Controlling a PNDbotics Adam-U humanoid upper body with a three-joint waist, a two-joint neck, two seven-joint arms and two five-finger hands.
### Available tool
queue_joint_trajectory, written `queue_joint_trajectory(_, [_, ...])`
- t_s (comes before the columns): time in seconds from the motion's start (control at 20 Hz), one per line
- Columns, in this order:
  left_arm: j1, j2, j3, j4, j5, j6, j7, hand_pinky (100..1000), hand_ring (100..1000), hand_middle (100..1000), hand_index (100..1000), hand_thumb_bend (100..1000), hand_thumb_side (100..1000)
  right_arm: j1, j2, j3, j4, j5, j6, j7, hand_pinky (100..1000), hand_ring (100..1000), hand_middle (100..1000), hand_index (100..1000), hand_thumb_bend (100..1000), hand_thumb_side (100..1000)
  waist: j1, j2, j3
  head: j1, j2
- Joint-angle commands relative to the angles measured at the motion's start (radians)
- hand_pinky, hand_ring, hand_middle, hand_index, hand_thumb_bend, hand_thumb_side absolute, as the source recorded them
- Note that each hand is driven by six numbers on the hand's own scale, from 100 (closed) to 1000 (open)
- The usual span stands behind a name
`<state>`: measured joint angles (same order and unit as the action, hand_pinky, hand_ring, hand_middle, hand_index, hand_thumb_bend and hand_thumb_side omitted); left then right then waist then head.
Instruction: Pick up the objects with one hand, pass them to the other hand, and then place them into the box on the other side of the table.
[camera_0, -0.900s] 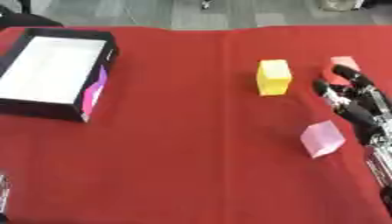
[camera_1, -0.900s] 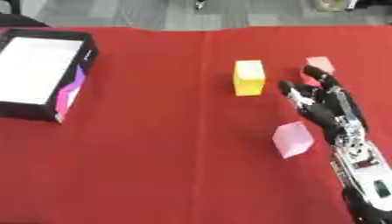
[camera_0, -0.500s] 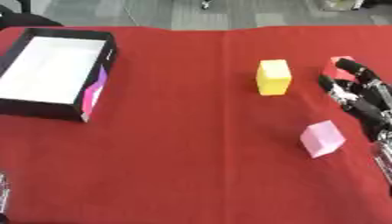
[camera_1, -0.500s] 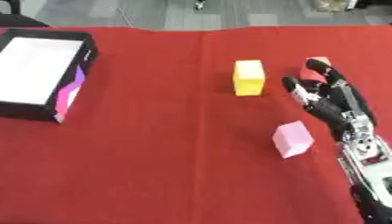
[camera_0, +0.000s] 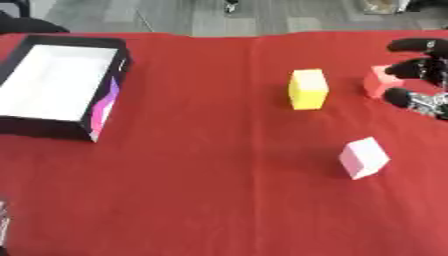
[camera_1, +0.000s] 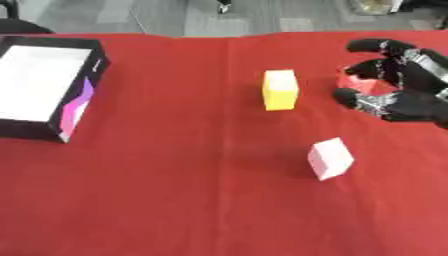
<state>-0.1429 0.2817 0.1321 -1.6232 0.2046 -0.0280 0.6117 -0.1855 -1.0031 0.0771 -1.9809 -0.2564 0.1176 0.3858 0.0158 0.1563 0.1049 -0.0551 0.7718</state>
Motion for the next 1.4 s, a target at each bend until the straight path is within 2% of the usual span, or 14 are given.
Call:
queue_joint_trajectory(0.05, [-0.006,0.037,0.006,-0.011,-0.002,0.003,0.002,705,695,810,826,588,647,-0.016,-0.115,-0.003,-0.019,0.058,-0.044,0.145,905,836,912,905,552,304,-0.014,-0.029,-0.002,-0.006,-0.002])
queue_joint_trajectory(0.25, [-0.007,0.037,0.004,-0.011,-0.002,0.004,0.0,705,695,810,826,588,648,-0.009,-0.167,0.016,-0.019,0.13,-0.091,0.269,913,846,906,894,583,188,-0.015,-0.027,-0.002,-0.012,-0.002])
queue_joint_trajectory(0.45, [-0.006,0.036,0.002,-0.009,-0.001,0.004,-0.001,705,695,810,825,588,648,-0.011,-0.169,0.033,-0.019,0.195,-0.119,0.299,914,845,895,879,588,162,-0.017,-0.027,0.0,-0.014,-0.002])
queue_joint_trajectory(0.8, [-0.009,0.032,-0.003,-0.009,0.001,0.004,-0.006,706,695,810,826,586,649,-0.033,-0.141,0.108,-0.019,0.365,-0.132,0.26,919,853,881,885,576,145,-0.014,-0.026,0.01,-0.026,-0.002])
queue_joint_trajectory(1.2, [-0.013,0.026,-0.008,-0.01,0.003,0.005,-0.012,706,696,811,825,585,650,-0.046,-0.106,0.175,-0.019,0.541,-0.093,0.11,919,849,865,879,574,169,-0.01,-0.017,0.019,-0.03,-0.002])
queue_joint_trajectory(1.4, [-0.015,0.024,-0.009,-0.01,0.004,0.006,-0.013,706,696,811,825,584,650,-0.036,-0.083,0.214,-0.019,0.585,-0.082,0.127,917,843,849,870,567,156,-0.007,-0.014,0.023,-0.034,-0.002])
